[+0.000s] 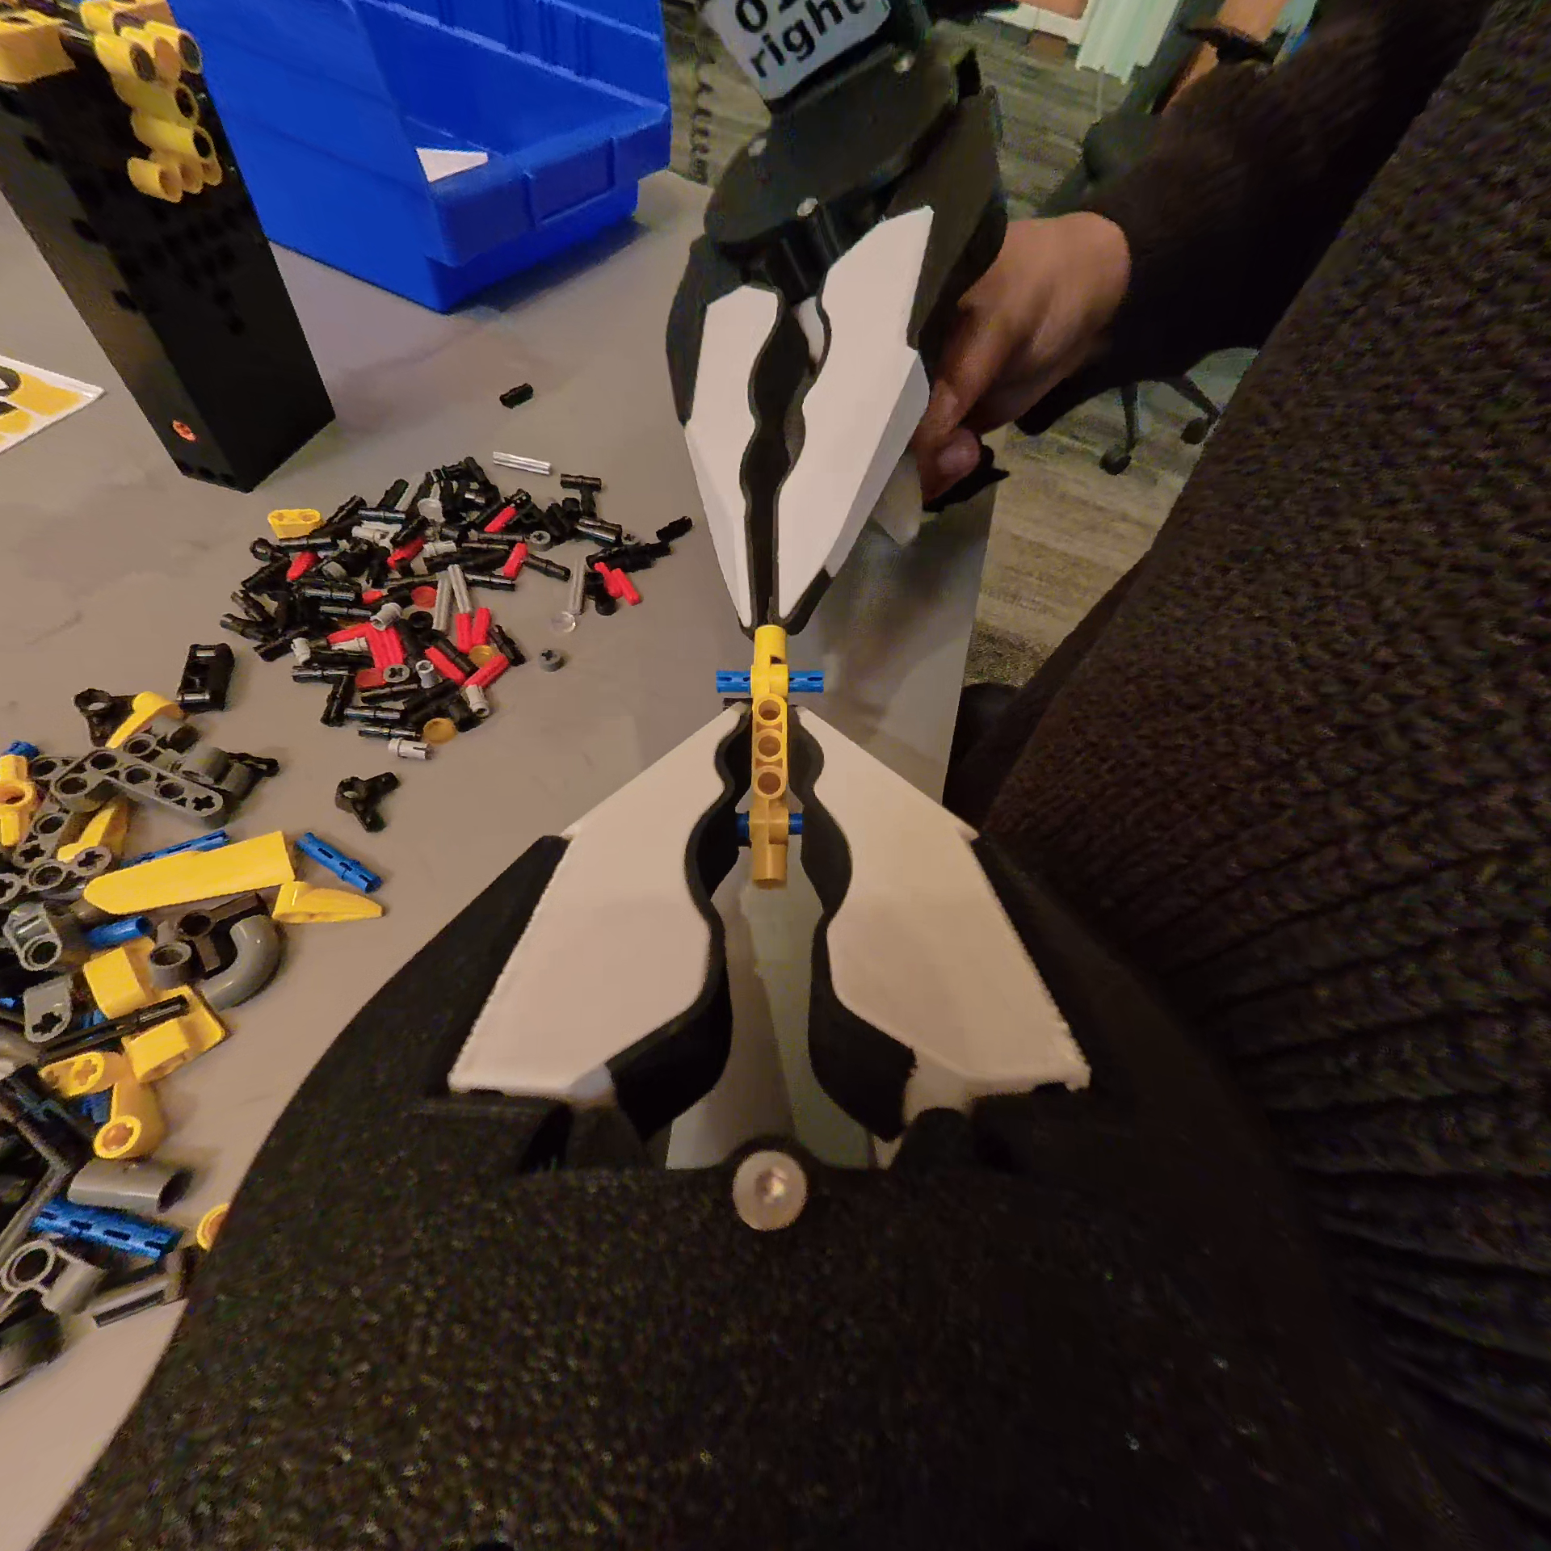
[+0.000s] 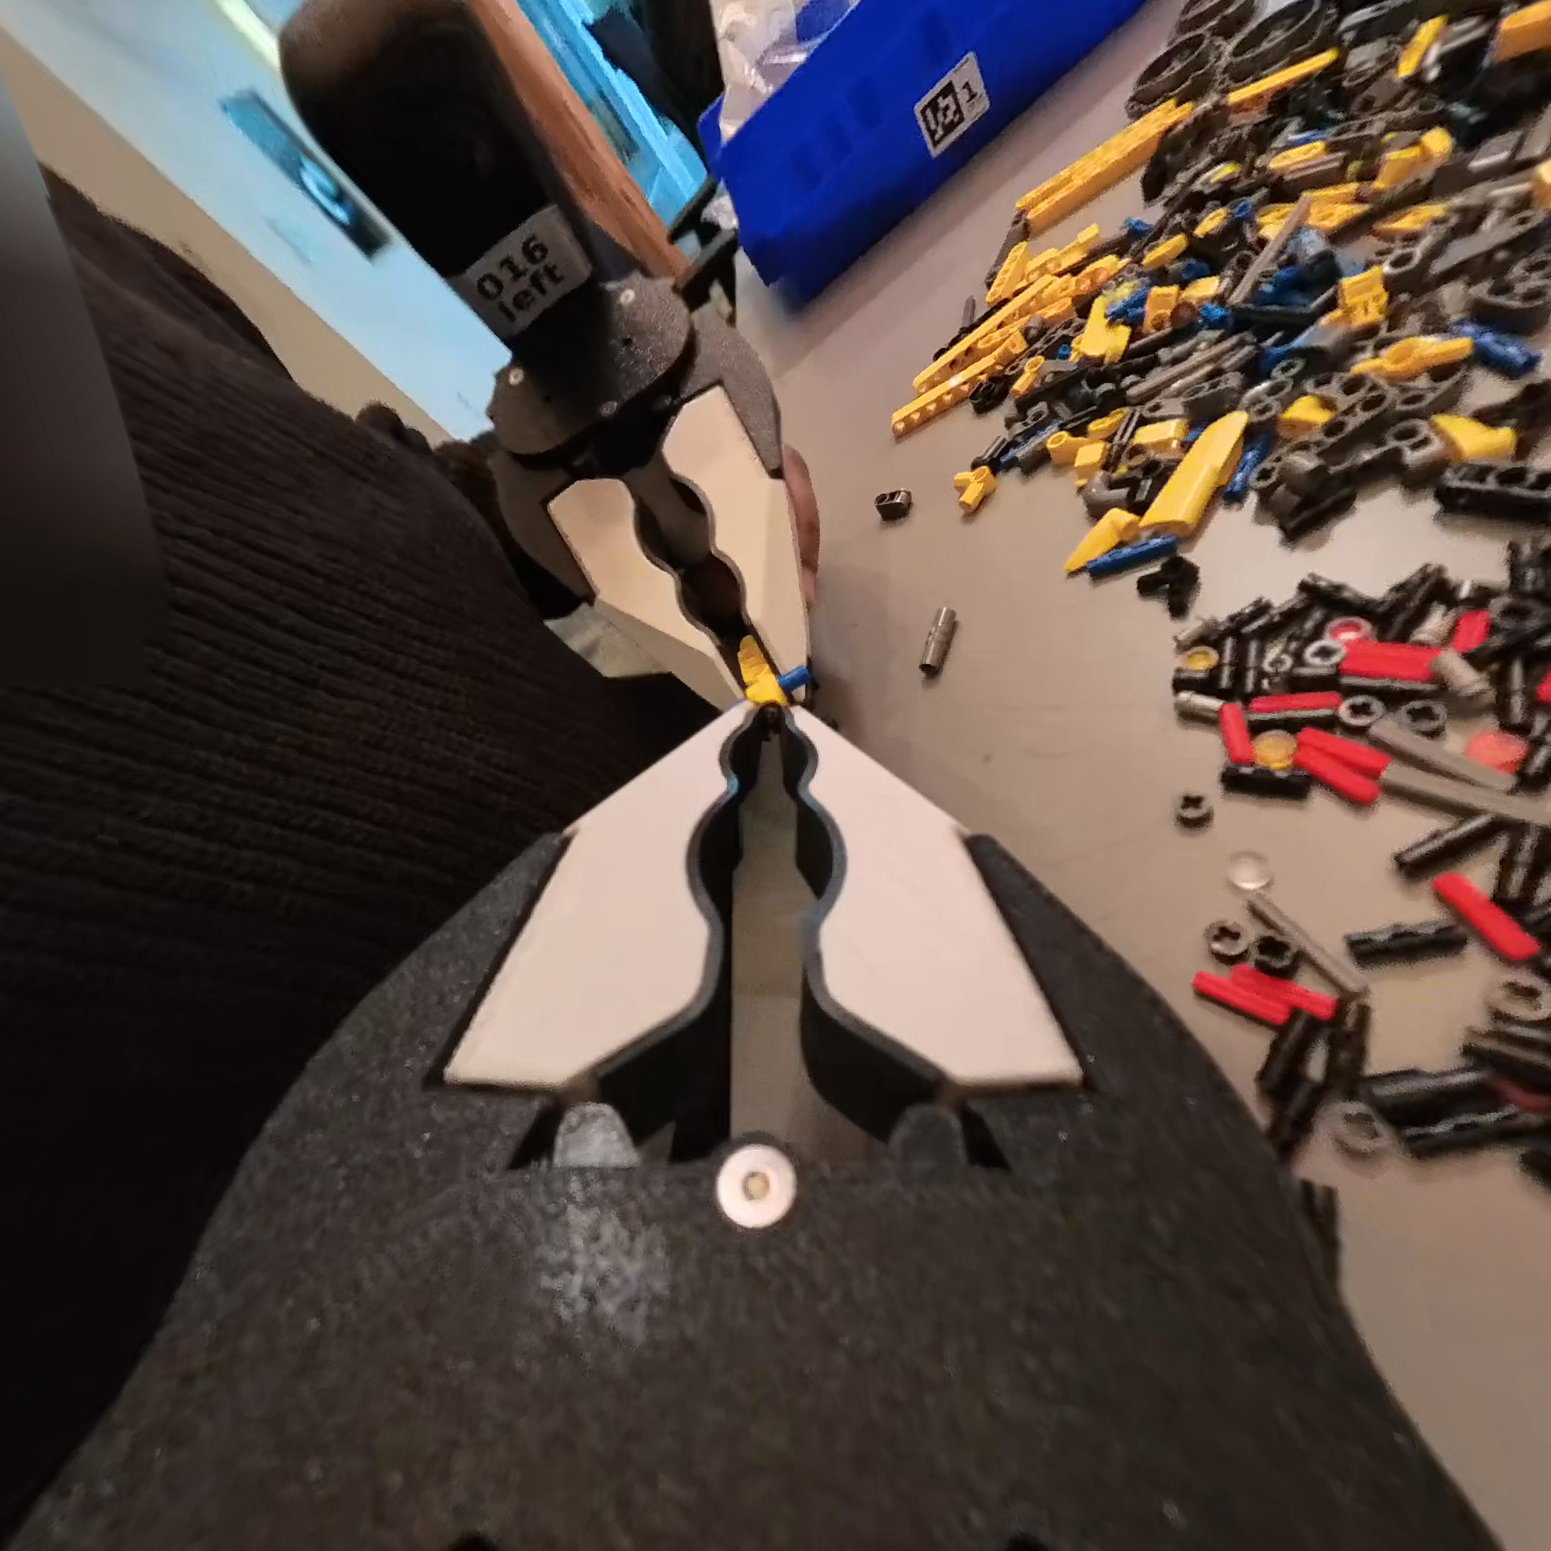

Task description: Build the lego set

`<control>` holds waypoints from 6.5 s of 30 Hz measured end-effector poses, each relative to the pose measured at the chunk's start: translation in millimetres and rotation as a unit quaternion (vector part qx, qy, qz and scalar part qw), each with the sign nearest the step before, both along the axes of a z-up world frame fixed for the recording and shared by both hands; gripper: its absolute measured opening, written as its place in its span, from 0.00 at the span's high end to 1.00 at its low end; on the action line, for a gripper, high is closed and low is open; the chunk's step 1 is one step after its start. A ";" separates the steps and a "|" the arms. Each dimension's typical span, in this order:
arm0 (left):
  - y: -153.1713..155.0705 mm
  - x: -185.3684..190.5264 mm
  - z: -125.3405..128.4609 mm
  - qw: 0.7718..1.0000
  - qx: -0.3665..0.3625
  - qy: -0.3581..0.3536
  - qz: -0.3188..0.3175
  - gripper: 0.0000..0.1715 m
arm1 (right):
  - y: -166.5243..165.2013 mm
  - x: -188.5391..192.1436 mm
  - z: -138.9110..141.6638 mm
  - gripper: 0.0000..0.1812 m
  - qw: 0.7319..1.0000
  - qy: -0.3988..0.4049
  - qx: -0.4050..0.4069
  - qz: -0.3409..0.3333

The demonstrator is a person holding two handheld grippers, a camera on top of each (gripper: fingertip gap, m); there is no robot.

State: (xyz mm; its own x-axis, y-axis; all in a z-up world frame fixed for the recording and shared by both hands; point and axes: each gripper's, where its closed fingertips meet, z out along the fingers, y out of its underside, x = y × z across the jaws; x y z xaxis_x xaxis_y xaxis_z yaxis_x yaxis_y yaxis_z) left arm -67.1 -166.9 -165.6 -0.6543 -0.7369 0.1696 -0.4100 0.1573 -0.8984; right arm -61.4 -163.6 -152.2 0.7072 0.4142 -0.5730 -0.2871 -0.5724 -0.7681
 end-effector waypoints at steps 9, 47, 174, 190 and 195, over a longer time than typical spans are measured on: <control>10.4 1.6 7.6 1.000 -0.020 -0.012 0.017 0.96 | 4.0 11.3 7.6 0.89 0.999 -0.046 0.022 -0.003; 166.0 -72.9 85.3 0.935 -0.091 -0.222 0.260 0.96 | 59.4 21.4 0.4 0.91 0.871 -0.381 0.108 -0.290; 101.4 21.1 81.6 0.963 -0.179 -0.195 0.044 0.96 | -8.6 9.5 -55.5 0.86 0.894 -0.320 -0.064 -0.306; 108.3 16.5 83.6 0.957 -0.207 -0.194 0.059 0.96 | 32.0 24.1 -63.1 0.86 0.902 -0.411 0.006 0.132; 106.2 15.2 81.0 0.959 -0.203 -0.191 0.060 0.96 | 27.2 24.4 -66.7 0.91 0.910 -0.392 -0.003 0.135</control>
State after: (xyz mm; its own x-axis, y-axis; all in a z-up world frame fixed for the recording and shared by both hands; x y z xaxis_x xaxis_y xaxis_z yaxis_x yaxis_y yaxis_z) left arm -52.0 -60.7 -84.6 -0.6411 -0.7343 0.2231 -0.0325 -0.2644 -0.9639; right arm -37.0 -136.4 -218.8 0.7723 0.6323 0.0607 0.4998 -0.5459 -0.6725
